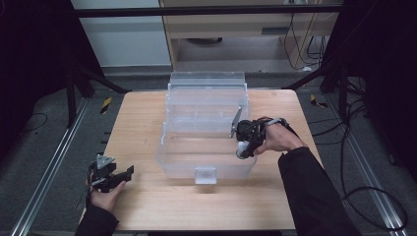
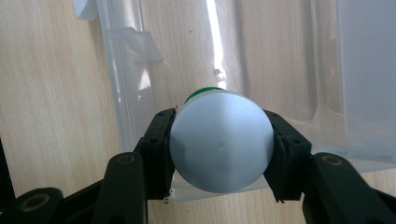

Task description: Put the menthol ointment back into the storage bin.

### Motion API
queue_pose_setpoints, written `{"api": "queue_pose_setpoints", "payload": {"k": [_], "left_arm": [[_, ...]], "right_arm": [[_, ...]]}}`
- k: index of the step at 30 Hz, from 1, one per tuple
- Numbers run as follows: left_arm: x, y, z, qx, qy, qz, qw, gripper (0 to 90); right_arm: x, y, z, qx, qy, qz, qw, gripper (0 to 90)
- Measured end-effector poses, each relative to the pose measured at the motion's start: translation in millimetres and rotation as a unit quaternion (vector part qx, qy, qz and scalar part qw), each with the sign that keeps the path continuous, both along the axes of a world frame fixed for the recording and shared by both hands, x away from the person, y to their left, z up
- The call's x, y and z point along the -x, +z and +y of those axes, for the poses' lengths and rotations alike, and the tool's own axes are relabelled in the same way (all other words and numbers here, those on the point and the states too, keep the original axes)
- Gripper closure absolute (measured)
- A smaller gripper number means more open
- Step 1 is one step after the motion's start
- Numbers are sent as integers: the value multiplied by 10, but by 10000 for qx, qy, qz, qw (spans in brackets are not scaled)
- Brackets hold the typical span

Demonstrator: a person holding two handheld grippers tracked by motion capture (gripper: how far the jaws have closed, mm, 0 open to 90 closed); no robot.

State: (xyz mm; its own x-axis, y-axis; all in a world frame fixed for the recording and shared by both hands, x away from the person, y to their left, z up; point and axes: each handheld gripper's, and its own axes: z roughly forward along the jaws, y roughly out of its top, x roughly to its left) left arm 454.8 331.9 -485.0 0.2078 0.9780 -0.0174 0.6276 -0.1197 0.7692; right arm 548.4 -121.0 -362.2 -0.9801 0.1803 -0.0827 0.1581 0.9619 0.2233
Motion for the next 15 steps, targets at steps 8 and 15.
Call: {"api": "queue_pose_setpoints", "payload": {"k": [8, 15], "left_arm": [[1, 1, 4, 3, 12, 1, 10000, 279], [0, 1, 4, 0, 10, 1, 10000, 279]], "right_arm": [[-8, -87, -44, -1, -19, 73, 10000, 500], [-11, -133, -67, 25, -22, 130, 9999, 500]]}}
